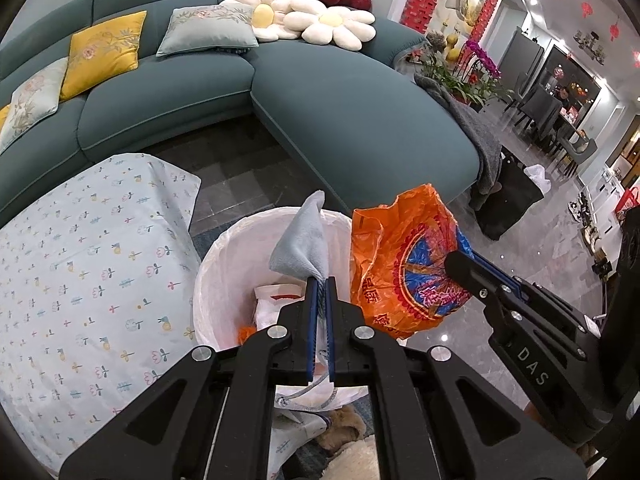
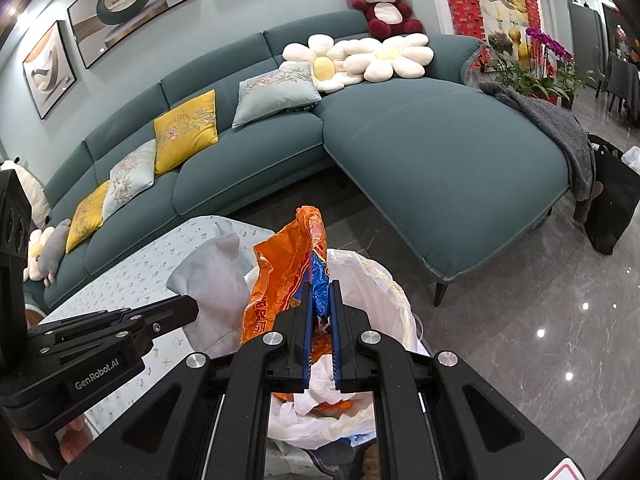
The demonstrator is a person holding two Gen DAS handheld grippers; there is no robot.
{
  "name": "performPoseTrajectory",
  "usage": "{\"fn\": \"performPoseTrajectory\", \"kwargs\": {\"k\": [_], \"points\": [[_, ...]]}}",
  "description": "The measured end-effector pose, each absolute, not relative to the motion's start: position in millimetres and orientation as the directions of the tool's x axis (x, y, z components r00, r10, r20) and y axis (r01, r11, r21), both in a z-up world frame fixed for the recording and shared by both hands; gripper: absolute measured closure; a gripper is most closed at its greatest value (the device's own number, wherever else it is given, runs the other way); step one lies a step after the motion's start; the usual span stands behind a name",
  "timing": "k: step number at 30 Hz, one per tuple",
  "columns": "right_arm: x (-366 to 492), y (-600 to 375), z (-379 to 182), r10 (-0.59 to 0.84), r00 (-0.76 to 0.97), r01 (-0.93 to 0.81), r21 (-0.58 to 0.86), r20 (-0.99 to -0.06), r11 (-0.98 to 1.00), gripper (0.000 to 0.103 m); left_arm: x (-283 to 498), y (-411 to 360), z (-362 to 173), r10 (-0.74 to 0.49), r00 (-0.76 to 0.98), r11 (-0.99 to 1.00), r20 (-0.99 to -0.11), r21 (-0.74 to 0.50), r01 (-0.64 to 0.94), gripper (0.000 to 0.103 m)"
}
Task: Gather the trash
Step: 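Carry the grey cloth and orange bag over the wastebasket with both grippers, then open both grippers to drop the grey cloth and orange bag into the wastebasket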
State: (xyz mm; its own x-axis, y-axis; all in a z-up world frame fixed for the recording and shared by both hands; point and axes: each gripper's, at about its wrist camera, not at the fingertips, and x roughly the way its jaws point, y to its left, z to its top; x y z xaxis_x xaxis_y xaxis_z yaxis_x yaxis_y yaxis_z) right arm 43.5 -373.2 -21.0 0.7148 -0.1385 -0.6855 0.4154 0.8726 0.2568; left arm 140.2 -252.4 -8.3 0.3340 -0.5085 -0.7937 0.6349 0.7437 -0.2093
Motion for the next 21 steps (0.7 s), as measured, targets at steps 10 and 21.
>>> {"fn": "performPoseTrajectory", "kwargs": {"k": [10, 21], "points": [[46.7, -372.1, -21.4, -0.136, 0.713, 0.414, 0.257, -0.687, 0.873, 0.095, 145.0, -240.3, -12.0, -0.483, 0.352, 0.774, -0.802, -0.203, 0.599, 0.093], [52.2, -369.1, -22.2, -0.121, 0.715, 0.401, 0.263, -0.689, 0.877, 0.090, 144.8, -226.3, -11.2, -0.456, 0.390, 0.803, -0.800, -0.181, 0.568, 0.069]]}}
